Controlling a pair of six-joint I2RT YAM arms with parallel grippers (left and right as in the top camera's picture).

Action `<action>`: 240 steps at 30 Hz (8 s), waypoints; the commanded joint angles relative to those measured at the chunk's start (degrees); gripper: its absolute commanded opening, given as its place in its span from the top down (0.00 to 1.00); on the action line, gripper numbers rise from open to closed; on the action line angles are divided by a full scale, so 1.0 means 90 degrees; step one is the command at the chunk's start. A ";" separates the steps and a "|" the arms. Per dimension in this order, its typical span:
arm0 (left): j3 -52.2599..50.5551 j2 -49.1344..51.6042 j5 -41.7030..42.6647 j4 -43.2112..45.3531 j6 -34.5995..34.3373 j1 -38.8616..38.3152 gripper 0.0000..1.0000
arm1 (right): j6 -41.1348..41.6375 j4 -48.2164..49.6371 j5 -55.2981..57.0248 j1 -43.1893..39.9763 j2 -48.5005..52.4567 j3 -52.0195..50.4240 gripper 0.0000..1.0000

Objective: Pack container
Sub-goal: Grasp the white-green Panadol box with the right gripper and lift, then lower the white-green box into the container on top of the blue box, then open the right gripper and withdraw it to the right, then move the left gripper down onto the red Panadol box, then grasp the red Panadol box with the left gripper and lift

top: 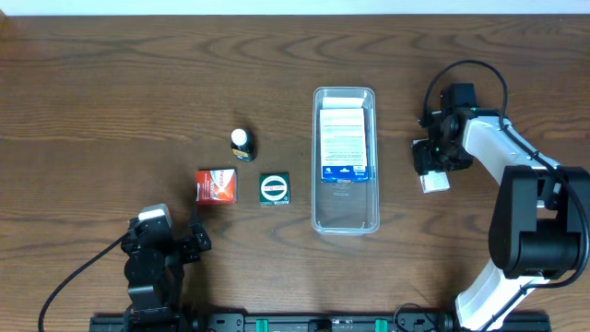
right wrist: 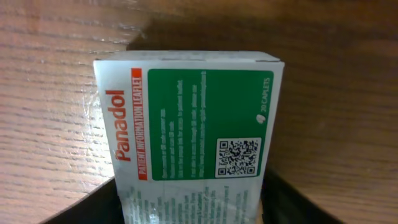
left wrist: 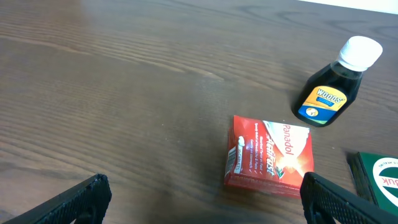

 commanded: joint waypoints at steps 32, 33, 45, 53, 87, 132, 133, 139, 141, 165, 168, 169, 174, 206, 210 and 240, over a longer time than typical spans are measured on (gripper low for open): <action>-0.0104 0.0012 0.0019 -0.0005 0.0107 0.0002 0.02 | 0.3961 -0.0134 0.0019 0.2999 -0.2382 0.0962 0.62; -0.0104 0.0012 0.0019 -0.0005 0.0107 0.0002 0.02 | 0.4085 -0.0049 0.0117 0.3075 -0.2229 0.0962 0.62; -0.0104 0.0012 0.0019 -0.0005 0.0107 0.0002 0.02 | 0.4408 0.1144 -0.0153 0.3232 -0.0284 0.0962 0.59; -0.0104 0.0012 0.0019 -0.0005 0.0107 0.0002 0.02 | 0.4221 0.1528 -0.0413 0.3245 -0.0192 0.0964 0.30; -0.0104 0.0012 0.0019 -0.0005 0.0107 0.0002 0.02 | 0.4393 0.0804 0.1081 0.3220 -0.0189 0.0962 0.92; -0.0104 0.0012 0.0019 -0.0005 0.0107 0.0002 0.02 | 0.3327 0.0716 0.0168 0.2429 -0.2620 0.0964 0.65; -0.0104 0.0012 0.0019 -0.0005 0.0107 0.0002 0.02 | 0.3313 0.0549 0.0170 0.2322 -0.2849 0.0964 0.65; -0.0104 0.0012 0.0019 -0.0005 0.0107 0.0002 0.02 | 0.3313 -0.0493 0.0170 0.1229 -0.3830 0.0964 0.54; -0.0104 0.0012 0.0019 -0.0005 0.0107 0.0002 0.02 | 0.3313 -0.0799 0.0170 0.0760 -0.3963 0.0962 0.43; 0.1450 0.1489 0.0590 0.0114 -0.0906 0.0002 0.02 | 0.3315 -0.1654 0.0168 -0.0240 -0.3971 0.0962 0.01; 0.2475 0.2817 0.0588 -0.0260 -0.0901 0.0002 0.02 | 0.3317 -0.1654 0.0168 -0.0238 -0.3971 0.0962 0.01; 0.2871 0.3347 0.0590 -0.0427 -0.0901 0.0005 0.02 | 0.3317 -0.1654 0.0168 -0.0238 -0.3971 0.0962 0.01; 0.4561 0.5659 0.0877 -0.1406 -0.0784 0.0002 0.02 | 0.3315 -0.1654 0.0168 -0.0238 -0.3971 0.0962 0.01; 0.5510 1.0314 -0.0056 -0.1717 0.0175 -0.1095 0.02 | 0.3317 -0.1654 0.0168 -0.0238 -0.3971 0.0962 0.01; 0.5508 1.0608 0.0148 -0.1552 0.0180 -0.1110 0.02 | 0.3317 -0.1654 0.0168 -0.0238 -0.3971 0.0962 0.01; 0.5491 0.9530 0.0369 -0.2013 -0.0090 -0.1112 0.02 | 0.3315 -0.1654 0.0168 -0.0238 -0.3971 0.0962 0.01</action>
